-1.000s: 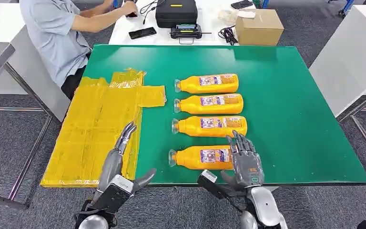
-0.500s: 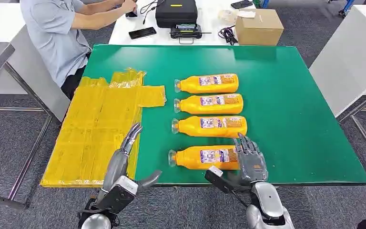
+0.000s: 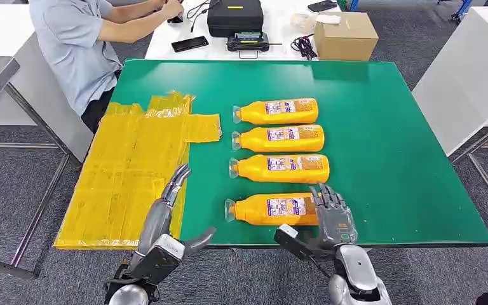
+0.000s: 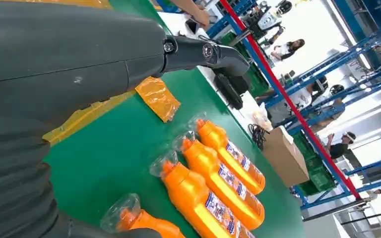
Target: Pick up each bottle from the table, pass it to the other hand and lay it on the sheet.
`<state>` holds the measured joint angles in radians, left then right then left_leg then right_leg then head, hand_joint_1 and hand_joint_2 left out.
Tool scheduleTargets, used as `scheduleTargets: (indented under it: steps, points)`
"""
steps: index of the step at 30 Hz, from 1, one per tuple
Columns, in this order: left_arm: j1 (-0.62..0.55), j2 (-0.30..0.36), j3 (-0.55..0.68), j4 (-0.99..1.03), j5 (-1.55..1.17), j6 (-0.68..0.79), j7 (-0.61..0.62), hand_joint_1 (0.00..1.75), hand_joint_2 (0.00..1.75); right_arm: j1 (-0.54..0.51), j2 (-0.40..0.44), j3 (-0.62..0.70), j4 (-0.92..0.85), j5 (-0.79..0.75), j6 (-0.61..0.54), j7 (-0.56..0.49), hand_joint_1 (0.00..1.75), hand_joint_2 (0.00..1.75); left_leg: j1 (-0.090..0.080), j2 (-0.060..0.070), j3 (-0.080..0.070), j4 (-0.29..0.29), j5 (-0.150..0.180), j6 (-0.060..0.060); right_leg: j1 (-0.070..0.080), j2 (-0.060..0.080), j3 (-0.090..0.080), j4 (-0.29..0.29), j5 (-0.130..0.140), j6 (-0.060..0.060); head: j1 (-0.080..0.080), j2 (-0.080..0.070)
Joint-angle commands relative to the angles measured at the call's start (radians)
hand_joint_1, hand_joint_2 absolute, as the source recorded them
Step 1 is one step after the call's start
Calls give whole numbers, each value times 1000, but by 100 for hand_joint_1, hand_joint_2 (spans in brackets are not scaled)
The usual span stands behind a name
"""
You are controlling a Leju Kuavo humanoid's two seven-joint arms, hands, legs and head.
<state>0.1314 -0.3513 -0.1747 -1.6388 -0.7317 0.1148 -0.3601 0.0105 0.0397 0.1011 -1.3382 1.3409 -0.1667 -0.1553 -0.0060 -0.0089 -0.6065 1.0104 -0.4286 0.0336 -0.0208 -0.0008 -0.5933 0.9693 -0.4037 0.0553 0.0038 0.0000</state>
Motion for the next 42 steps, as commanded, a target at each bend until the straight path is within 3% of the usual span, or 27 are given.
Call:
scheduleTargets:
  steps: [1, 5, 6, 7, 8, 9, 12, 15, 18, 27, 32, 38, 42]
  points:
    - [-56, 7, -46, 95, -2, -30, 6, 0, 175, -78, -56, 0, 221, -23, 71, 27, 0, 175, 1, -1, 4, -2, 0, -1, 1, -1, 5, -3, 0, -2, 0, 0]
    - [-56, 8, -49, 97, -2, -29, 6, 0, 175, -88, -62, 17, 235, 0, 66, 30, 5, 175, 1, 1, 6, -1, 0, -1, 1, -1, 6, -2, 0, -2, 0, 0]
    - [-54, 9, -51, 94, -2, -29, 6, 0, 175, -88, -62, 28, 233, 11, 65, 34, 145, 175, 2, 0, 8, -1, -1, -2, 2, -2, 8, -3, -1, -3, 0, 0]
    - [-55, 10, -53, 95, -2, -28, 6, 0, 175, -88, -63, 32, 233, 5, 73, 30, 164, 175, 1, 0, 8, -1, 0, -1, 1, -1, 7, -2, 0, -2, 0, 0]
    - [-57, 11, -54, 98, -2, -28, 6, 0, 175, -86, -68, 33, 235, -5, 80, 25, 166, 175, 1, 0, 8, -1, 0, -1, 1, -2, 7, -2, 0, -2, 0, 0]
    - [-60, 10, -54, 102, 2, -24, 2, 0, 175, -88, -75, 41, 242, -6, 84, 25, 150, 175, 1, 0, 8, 0, 0, -2, 1, -2, 7, -2, 0, -2, 0, 0]
    - [-66, 9, -57, 106, 4, -24, 1, 0, 175, -95, -82, 41, 254, -14, 87, 26, 150, 175, 1, 0, 7, -1, 0, -1, 1, -1, 7, -2, 0, -2, 0, 0]
    - [-70, 9, -61, 111, 7, -23, -2, 0, 175, -102, -90, 42, 271, -23, 85, 25, 154, 175, 1, -1, 9, -1, 0, -1, 2, -2, 9, -2, 0, -3, 0, 0]
    - [-74, 10, -64, 117, 11, -23, -5, 0, 175, -99, -95, 47, 280, -30, 88, 20, 175, 175, 2, -1, 11, -1, 0, -1, 2, -3, 11, -3, 0, -3, 0, 0]
    - [-81, 12, -75, 127, 21, -20, -13, 0, 175, -93, -86, 39, 274, -119, 69, -36, 175, 175, 2, -2, 11, -1, 0, -1, 2, -3, 12, -2, 0, -3, 0, 0]
    - [-60, 3, -49, 90, 149, -2, -47, 0, 175, -47, -28, -27, 139, -312, 60, -132, 175, 175, 1, -2, 12, -1, 0, -1, 1, -3, 12, -2, -1, -2, 0, 0]
    - [-37, 2, -25, 57, 338, -1, -40, 0, 175, -10, 44, -75, -16, -405, 80, -174, 173, 175, 1, 2, 9, 0, -1, -2, 2, 0, 9, 0, -1, -3, 0, 0]
    - [-36, 2, -22, 57, 340, 0, -41, 0, 175, -5, 48, -75, -36, -405, 83, -173, 173, 175, 2, 2, 8, 1, -2, -2, 2, 1, 7, 1, -1, -3, 0, 0]
